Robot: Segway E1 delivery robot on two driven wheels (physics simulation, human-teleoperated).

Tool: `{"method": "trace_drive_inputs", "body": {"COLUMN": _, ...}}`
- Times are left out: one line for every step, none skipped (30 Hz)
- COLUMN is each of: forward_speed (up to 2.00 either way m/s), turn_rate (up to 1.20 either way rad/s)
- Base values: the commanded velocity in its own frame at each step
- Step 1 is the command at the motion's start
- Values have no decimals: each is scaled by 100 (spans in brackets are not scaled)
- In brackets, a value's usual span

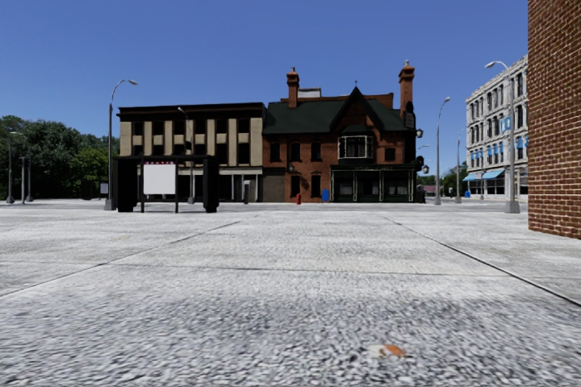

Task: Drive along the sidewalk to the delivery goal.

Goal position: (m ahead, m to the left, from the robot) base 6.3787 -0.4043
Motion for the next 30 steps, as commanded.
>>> {"method": "trace_drive_inputs", "body": {"forward_speed": 200, "turn_rate": 0}}
{"method": "trace_drive_inputs", "body": {"forward_speed": 200, "turn_rate": 0}}
{"method": "trace_drive_inputs", "body": {"forward_speed": 200, "turn_rate": 0}}
{"method": "trace_drive_inputs", "body": {"forward_speed": 200, "turn_rate": 0}}
{"method": "trace_drive_inputs", "body": {"forward_speed": 200, "turn_rate": 0}}
{"method": "trace_drive_inputs", "body": {"forward_speed": 200, "turn_rate": 0}}
{"method": "trace_drive_inputs", "body": {"forward_speed": 200, "turn_rate": 0}}
{"method": "trace_drive_inputs", "body": {"forward_speed": 200, "turn_rate": 0}}
{"method": "trace_drive_inputs", "body": {"forward_speed": 200, "turn_rate": 0}}
{"method": "trace_drive_inputs", "body": {"forward_speed": 200, "turn_rate": 0}}
{"method": "trace_drive_inputs", "body": {"forward_speed": 200, "turn_rate": 0}}
{"method": "trace_drive_inputs", "body": {"forward_speed": 200, "turn_rate": 0}}
{"method": "trace_drive_inputs", "body": {"forward_speed": 200, "turn_rate": 0}}
{"method": "trace_drive_inputs", "body": {"forward_speed": 200, "turn_rate": 0}}
{"method": "trace_drive_inputs", "body": {"forward_speed": 200, "turn_rate": 0}}
{"method": "trace_drive_inputs", "body": {"forward_speed": 200, "turn_rate": 0}}
{"method": "trace_drive_inputs", "body": {"forward_speed": 200, "turn_rate": 0}}
{"method": "trace_drive_inputs", "body": {"forward_speed": 200, "turn_rate": 0}}
{"method": "trace_drive_inputs", "body": {"forward_speed": 200, "turn_rate": 0}}
{"method": "trace_drive_inputs", "body": {"forward_speed": 200, "turn_rate": 0}}
{"method": "trace_drive_inputs", "body": {"forward_speed": 200, "turn_rate": 0}}
{"method": "trace_drive_inputs", "body": {"forward_speed": 200, "turn_rate": -1}}
{"method": "trace_drive_inputs", "body": {"forward_speed": 200, "turn_rate": -4}}
{"method": "trace_drive_inputs", "body": {"forward_speed": 200, "turn_rate": -4}}
{"method": "trace_drive_inputs", "body": {"forward_speed": 200, "turn_rate": -15}}
{"method": "trace_drive_inputs", "body": {"forward_speed": 200, "turn_rate": -19}}
{"method": "trace_drive_inputs", "body": {"forward_speed": 200, "turn_rate": -21}}
{"method": "trace_drive_inputs", "body": {"forward_speed": 200, "turn_rate": -21}}
{"method": "trace_drive_inputs", "body": {"forward_speed": 200, "turn_rate": -27}}
{"method": "trace_drive_inputs", "body": {"forward_speed": 200, "turn_rate": -42}}
